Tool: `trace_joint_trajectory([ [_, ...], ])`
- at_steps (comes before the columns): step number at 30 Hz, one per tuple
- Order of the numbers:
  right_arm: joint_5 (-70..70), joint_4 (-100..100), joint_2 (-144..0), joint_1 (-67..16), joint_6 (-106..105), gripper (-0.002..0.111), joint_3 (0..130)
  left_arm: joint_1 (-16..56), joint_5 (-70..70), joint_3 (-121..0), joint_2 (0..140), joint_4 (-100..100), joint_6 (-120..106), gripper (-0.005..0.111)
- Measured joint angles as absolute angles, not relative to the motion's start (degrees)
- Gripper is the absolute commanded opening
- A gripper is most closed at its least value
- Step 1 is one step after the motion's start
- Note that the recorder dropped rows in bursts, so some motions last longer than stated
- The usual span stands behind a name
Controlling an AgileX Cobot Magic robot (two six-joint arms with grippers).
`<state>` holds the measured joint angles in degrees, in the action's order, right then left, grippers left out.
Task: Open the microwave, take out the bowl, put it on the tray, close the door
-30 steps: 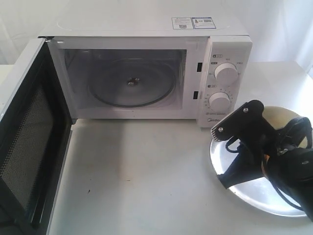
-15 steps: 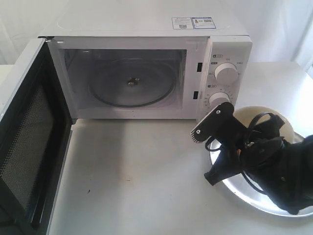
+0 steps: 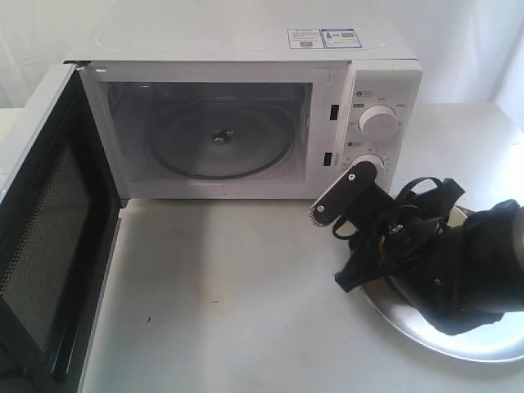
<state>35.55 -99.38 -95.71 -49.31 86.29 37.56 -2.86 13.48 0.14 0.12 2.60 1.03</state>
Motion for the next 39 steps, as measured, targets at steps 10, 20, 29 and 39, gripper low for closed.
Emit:
trace_joint_trajectory([
  [10, 7.3, -99.3, -81.8, -54.3, 85.2, 0.000, 47.6, -2.9, 13.5, 0.1, 0.1, 2.6, 1.0, 0.000],
  [20, 1.5, -99.4, -89.5, -71.6, 73.8, 0.000, 76.4, -2.9, 13.5, 0.1, 0.1, 2.6, 1.0, 0.000],
  [29, 12.0, -100.0, -110.7, -81.7, 46.8, 0.000, 96.8, -2.9, 13.5, 0.1, 0.1, 2.6, 1.0, 0.000],
  [39, 46.0, -100.2, -115.6, -84.6, 26.2, 0.000, 99.4, -2.9, 13.5, 0.1, 0.1, 2.6, 1.0, 0.000],
])
